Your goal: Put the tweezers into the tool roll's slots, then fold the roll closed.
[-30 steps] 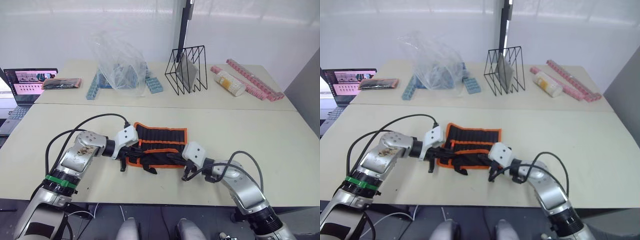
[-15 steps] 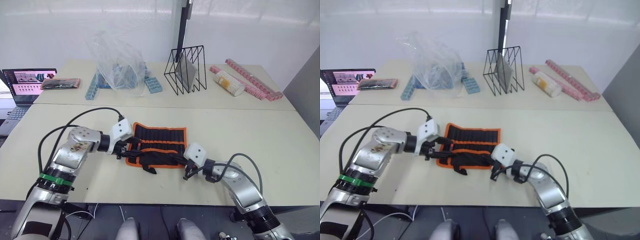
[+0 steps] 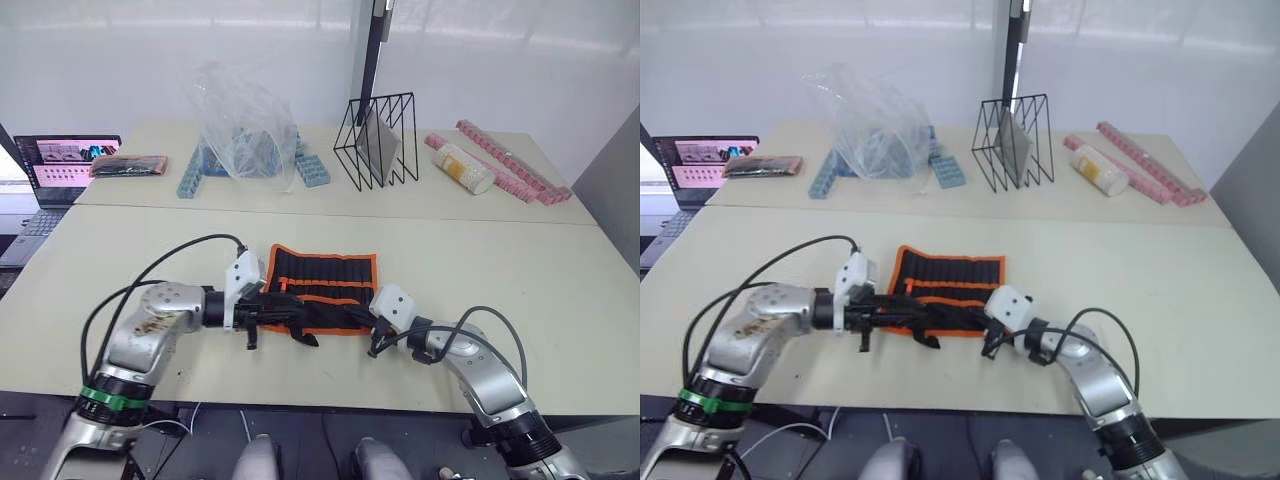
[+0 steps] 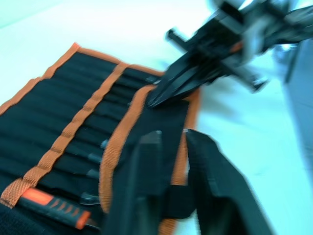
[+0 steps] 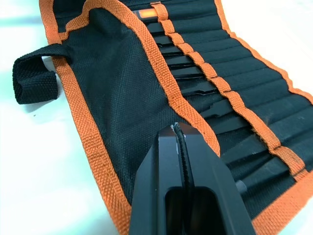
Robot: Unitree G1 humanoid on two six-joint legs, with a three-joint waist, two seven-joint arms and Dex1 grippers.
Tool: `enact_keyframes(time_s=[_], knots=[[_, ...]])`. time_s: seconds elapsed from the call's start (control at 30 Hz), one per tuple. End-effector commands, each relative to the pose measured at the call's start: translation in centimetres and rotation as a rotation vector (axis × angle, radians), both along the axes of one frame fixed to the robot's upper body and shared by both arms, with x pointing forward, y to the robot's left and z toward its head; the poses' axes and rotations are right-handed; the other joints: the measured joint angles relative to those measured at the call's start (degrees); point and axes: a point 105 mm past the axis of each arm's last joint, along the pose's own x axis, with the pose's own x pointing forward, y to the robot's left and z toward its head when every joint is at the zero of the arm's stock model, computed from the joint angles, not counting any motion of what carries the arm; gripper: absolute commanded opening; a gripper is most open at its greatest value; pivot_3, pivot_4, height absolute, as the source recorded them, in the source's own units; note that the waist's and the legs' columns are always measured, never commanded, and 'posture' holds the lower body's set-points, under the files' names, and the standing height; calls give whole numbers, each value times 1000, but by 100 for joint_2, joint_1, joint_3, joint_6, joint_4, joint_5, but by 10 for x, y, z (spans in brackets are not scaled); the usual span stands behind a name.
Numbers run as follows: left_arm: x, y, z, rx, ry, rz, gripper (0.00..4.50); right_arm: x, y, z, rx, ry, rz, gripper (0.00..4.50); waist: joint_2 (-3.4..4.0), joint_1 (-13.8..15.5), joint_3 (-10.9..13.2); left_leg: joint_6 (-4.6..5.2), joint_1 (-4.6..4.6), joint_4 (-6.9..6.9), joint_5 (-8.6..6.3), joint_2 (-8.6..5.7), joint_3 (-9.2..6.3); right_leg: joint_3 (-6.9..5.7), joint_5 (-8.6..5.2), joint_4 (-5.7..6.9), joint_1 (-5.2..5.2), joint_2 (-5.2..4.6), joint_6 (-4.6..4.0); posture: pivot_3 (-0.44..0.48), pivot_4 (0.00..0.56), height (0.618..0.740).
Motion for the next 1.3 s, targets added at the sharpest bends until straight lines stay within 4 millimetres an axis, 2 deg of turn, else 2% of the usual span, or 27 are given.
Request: enact_keyframes(time_s=[0.03, 0.17, 0.3, 0.37, 0.5, 0.63, 0.73, 0.8, 0.87, 1.07, 1.2, 1.3], knots=[[1, -1, -22, 66, -23, 40, 50, -1, -3, 15, 23, -38, -11, 0, 0, -7, 0, 0, 0, -1, 0, 0, -2, -1, 0, 1, -1, 0, 0, 0, 150, 689], [2, 7, -50, 158, 3, 92, 50, -12, 8, 33, 95, -57, 42, 0, 6, -3, -3, 0, 1, -1, 0, 0, -7, -5, 0, 1, 5, 0, -1, 0, 150, 689], [1, 6, -52, 141, 20, 109, 50, -24, 26, 48, 154, -58, 118, 0, 12, -11, -8, 0, 6, 0, 0, 0, -10, -6, 0, 0, 13, 0, 0, 0, 150, 689], [0, 7, -51, 137, 25, 111, 50, -26, 37, 45, 149, -44, 143, 0, 12, -15, -8, 0, 16, 0, 0, 0, -14, -11, 0, -1, 27, 1, 0, 0, 150, 689], [-2, 9, -47, 127, 32, 113, 50, -19, 52, 23, 110, -18, 107, 0, 12, -37, -8, 1, 76, -20, -1, 0, -20, -22, -1, -22, 88, 1, 0, 0, 150, 689], [-1, 11, -45, 132, 26, 117, 50, -17, 62, -1, 69, 21, 61, 0, 12, -36, -8, 1, 81, -30, -1, 0, -20, -24, -1, -38, 96, 0, -1, 0, 150, 689], [-2, 11, -43, 137, 21, 108, 50, -14, 56, -22, 6, 55, -9, 0, 13, -45, -9, 1, 82, -35, -1, 0, -20, -25, -1, -38, 94, 0, -1, 0, 150, 689], [-3, 13, -43, 147, 17, 94, 50, -9, 45, -29, -10, 73, -73, 0, 13, -45, -9, 1, 87, -37, -1, 1, -21, -25, -1, -40, 98, 1, -1, 0, 150, 689], [-3, 16, -45, 158, 17, 93, 50, -6, 27, -34, -25, 87, -133, 0, 16, -35, -13, 1, 89, -38, -1, 0, -21, -26, -1, -43, 102, 0, -1, 0, 150, 689], [-3, 20, -46, 169, 16, 93, 50, -13, -7, -40, -67, 116, -175, 0, 22, 23, -19, 0, 106, -40, -1, -4, -42, -48, -2, -96, 163, -4, 2, 0, 150, 689], [-2, 18, -45, 162, 7, 88, 50, -20, -7, -36, -59, 117, -139, 0, 20, 14, -26, 0, 126, -48, -1, -5, -47, -47, -3, -101, 181, -3, 3, 0, 150, 689], [-1, 16, -44, 156, 2, 85, 50, -23, 5, -24, 2, 99, -109, 0, 19, 14, -26, 0, 126, -49, -1, -6, -48, -47, -3, -101, 182, -3, 3, 0, 150, 689]])
